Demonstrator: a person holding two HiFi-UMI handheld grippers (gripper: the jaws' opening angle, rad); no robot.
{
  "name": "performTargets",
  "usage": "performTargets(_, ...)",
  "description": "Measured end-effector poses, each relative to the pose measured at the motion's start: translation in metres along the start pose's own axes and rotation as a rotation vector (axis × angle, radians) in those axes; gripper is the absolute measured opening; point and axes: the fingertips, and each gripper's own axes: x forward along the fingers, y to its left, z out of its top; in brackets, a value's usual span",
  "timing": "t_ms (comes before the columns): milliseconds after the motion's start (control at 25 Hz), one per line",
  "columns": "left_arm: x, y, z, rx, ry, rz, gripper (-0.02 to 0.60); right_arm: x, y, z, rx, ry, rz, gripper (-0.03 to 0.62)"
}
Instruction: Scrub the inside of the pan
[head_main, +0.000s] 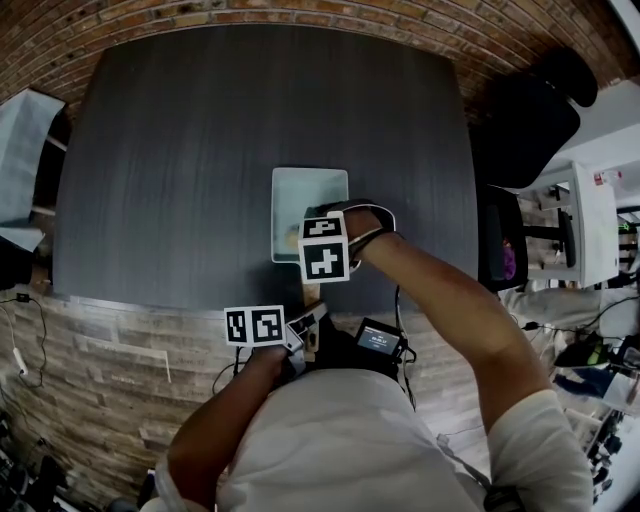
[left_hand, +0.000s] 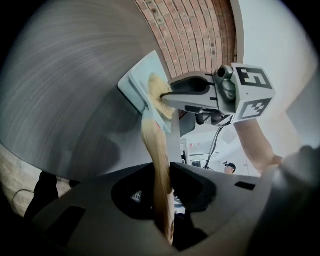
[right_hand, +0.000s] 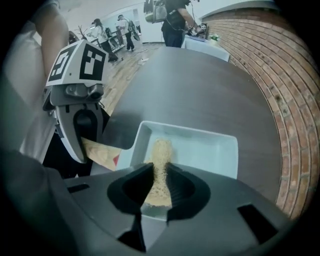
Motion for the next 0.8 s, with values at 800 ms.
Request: performTargets(800, 0.0, -0.001, -0.002, 0.008, 0.036, -0.015, 0.097, 0.019, 0.034, 0.001, -0.346, 0.069, 0.134, 0.072)
